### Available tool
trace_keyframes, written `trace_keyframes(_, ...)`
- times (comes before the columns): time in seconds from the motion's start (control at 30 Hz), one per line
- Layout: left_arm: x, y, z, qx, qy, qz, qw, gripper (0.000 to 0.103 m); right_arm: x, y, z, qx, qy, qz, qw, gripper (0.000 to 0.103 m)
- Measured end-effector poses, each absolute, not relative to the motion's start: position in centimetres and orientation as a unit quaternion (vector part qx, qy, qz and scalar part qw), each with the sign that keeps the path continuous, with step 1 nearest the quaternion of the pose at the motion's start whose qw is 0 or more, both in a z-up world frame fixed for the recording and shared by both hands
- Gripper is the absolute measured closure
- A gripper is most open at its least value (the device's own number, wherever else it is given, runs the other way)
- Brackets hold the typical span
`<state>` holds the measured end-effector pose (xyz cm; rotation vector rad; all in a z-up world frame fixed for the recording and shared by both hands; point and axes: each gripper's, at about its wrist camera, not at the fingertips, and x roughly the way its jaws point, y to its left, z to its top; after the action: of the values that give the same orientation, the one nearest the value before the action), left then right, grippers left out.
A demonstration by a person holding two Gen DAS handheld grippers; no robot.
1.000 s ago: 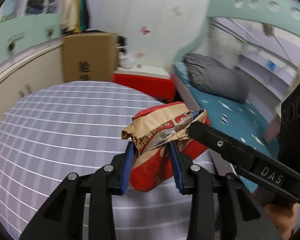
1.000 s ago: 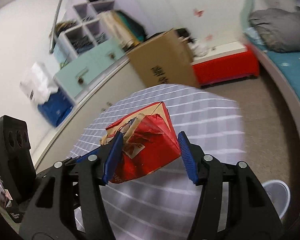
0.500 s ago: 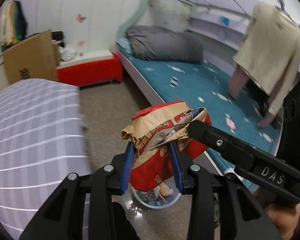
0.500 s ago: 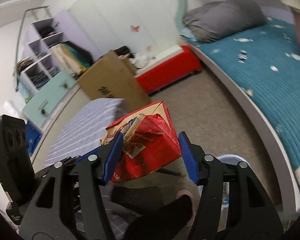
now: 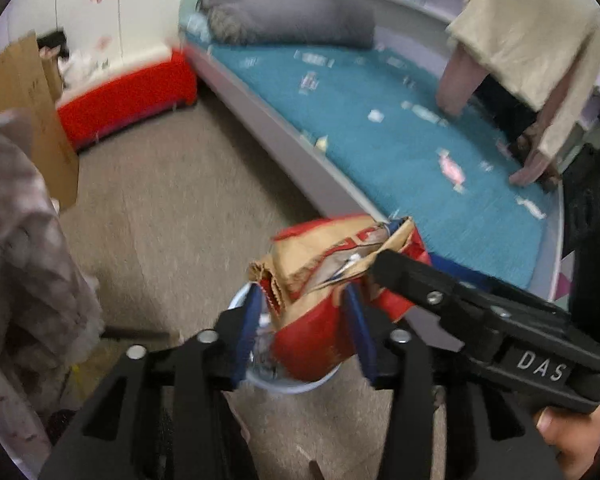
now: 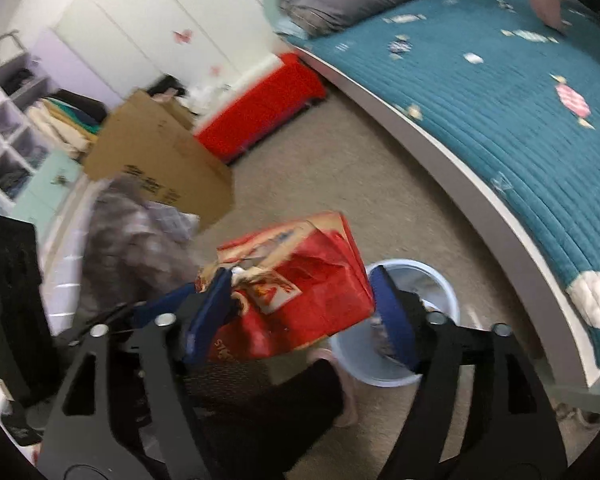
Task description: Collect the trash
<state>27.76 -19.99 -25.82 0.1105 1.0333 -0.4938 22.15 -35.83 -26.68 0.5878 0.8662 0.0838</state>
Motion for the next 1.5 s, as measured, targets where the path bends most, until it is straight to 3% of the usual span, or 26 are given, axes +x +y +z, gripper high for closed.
trace_keyframes(0.07, 28.8, -20.1, -27.8, 0.071, 0.508, -0.196, 0.836, 0.042, 22.6, -36.2, -28.5, 0.278, 0.436, 0.017, 0.856, 0.028)
trace_keyframes(0.23, 29.2, -19.2, -29.4, 0.075, 0.528, -0.170, 0.829, 0.036, 22.3, -36.7, -31.6, 0.287, 0.472, 0.000, 0.834, 0.028)
trace_keyframes(0.43, 28.3, -18.3, -27.9, 0.077, 0.516, -0.153, 0.839, 0.033, 20.4, -35.6, -29.6, 0.246, 0.457, -0.011, 0.855, 0.028)
trace_keyframes(0.67, 24.2, -17.6, -21.5, 0.095, 0.446, -0.153, 0.877, 0.031, 17.2, -33.9, -24.2, 0.214, 0.414, -0.004, 0.885, 0.028)
trace_keyframes(0.83, 20.5, -16.0, -16.2, 0.092, 0.383, -0.144, 0.908, 0.019, 14.1, -32.6, -19.4, 0.207, 0.363, 0.005, 0.909, 0.026)
trace_keyframes(1.2, 11.6, -10.0, -5.5, 0.059, 0.266, -0.095, 0.958, 0.012, 6.2, -27.5, -9.1, 0.139, 0.255, 0.019, 0.957, 0.021)
trace_keyframes(1.5, 3.9, -6.2, 0.4, 0.052, 0.177, -0.052, 0.981, 0.007, 0.8, -24.5, -4.5, 0.109, 0.183, 0.040, 0.976, 0.015)
